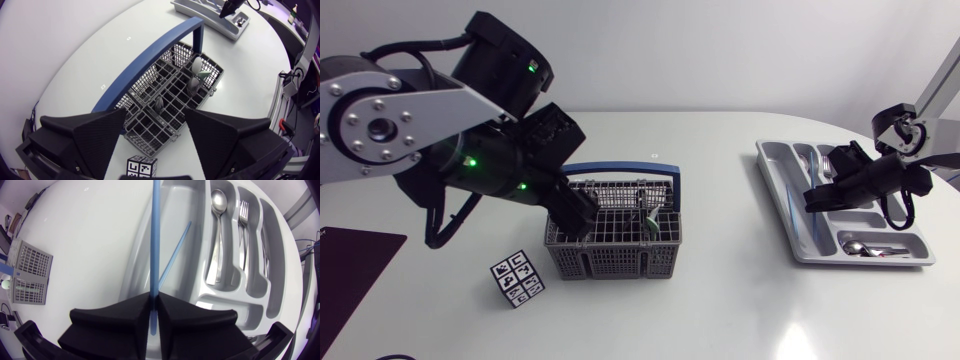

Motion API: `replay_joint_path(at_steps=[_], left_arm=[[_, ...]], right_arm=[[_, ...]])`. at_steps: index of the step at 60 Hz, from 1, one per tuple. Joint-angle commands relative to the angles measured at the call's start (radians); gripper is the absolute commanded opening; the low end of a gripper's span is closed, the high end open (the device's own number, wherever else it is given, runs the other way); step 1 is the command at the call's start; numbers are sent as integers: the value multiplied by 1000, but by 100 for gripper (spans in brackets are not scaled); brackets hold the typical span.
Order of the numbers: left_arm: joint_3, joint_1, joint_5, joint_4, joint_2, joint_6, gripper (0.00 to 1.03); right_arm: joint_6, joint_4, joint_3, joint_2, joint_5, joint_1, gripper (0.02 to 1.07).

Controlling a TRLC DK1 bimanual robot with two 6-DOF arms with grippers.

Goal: Transfer all utensils from the basket to the drawer tray.

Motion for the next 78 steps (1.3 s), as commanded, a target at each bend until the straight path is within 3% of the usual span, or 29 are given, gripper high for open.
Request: replay_joint_path(at_steps=[1, 8, 12, 27, 39, 49, 78], left_arm=[[-28, -21, -24, -15, 22, 16, 82], [-20, -40, -72, -8, 57, 5, 82], [-16, -56, -101, 0, 72, -4, 82], [-13, -117, -233, 28, 126, -37, 81], [-37, -145, -302, 74, 161, -58, 71], [-72, -157, -356, 131, 180, -61, 57], [-102, -157, -382, 175, 198, -69, 6]], right_arm=[[21, 11, 18, 26, 10, -4, 37], [30, 8, 17, 20, 34, 2, 83], [35, 5, 9, 6, 44, 13, 94], [45, -3, -34, -102, 77, 72, 98], [58, -27, -52, -186, 80, 116, 98], [70, -38, -69, -252, 86, 150, 100], [76, -50, -115, -341, 106, 202, 100]])
